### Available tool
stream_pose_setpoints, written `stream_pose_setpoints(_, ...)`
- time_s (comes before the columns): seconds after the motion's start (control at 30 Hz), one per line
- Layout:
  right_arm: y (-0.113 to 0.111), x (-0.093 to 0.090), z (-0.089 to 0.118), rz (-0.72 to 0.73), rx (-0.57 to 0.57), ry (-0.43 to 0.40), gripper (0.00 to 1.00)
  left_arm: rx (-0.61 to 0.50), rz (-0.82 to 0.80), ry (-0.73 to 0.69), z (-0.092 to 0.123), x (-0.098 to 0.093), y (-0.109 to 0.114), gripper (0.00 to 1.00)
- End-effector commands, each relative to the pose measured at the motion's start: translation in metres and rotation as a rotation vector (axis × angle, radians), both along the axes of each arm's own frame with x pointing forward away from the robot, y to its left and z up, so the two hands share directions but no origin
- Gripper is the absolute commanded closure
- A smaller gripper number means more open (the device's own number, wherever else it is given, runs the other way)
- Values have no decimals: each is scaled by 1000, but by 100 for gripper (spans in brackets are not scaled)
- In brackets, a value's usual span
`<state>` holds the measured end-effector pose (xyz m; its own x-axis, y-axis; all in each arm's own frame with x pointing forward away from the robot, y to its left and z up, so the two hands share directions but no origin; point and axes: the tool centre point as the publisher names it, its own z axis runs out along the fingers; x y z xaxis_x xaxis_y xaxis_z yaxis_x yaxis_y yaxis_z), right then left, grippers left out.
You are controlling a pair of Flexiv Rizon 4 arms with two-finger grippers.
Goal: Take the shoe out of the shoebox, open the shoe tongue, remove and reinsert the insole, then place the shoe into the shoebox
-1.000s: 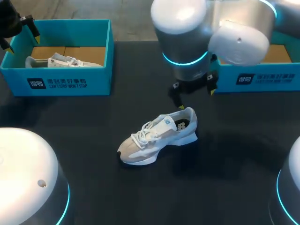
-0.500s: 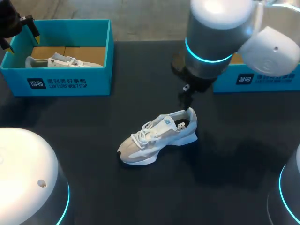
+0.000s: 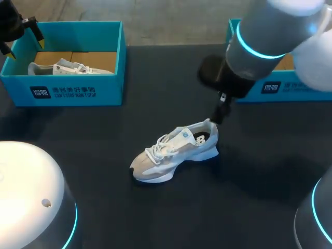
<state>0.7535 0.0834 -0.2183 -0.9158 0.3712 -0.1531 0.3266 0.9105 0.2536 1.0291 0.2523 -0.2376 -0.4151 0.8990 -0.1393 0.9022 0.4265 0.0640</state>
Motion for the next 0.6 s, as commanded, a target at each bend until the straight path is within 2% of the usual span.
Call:
stream_pose_setpoints(0.03, -6, 0, -3, 24, 109, -25, 0, 1, -1, 2, 0, 1, 0, 0)
stream_pose_setpoints(0.23, -6, 0, -3, 24, 109, -25, 0, 1, -1, 2, 0, 1, 0, 0)
stream_pose_setpoints(0.33, -5, -1, -6, 110, 161, -36, 0, 1, -1, 2, 0, 1, 0, 0)
stream_pose_setpoints(0.37, -8, 0, -10, 89, 173, -27, 0, 1, -1, 2, 0, 1, 0, 0)
stream_pose_setpoints(0.43, -12, -1, -17, 158, 165, -18, 0, 1, -1, 2, 0, 1, 0, 0)
stream_pose_setpoints(0.47, -14, -2, -20, 135, 185, -19, 0, 1, -1, 2, 0, 1, 0, 0)
stream_pose_setpoints(0.53, -18, -4, -26, 195, 202, -22, 0, 1, -1, 2, 0, 1, 0, 0)
stream_pose_setpoints(0.6, -24, -5, -34, 195, 224, -24, 0, 1, -1, 2, 0, 1, 0, 0)
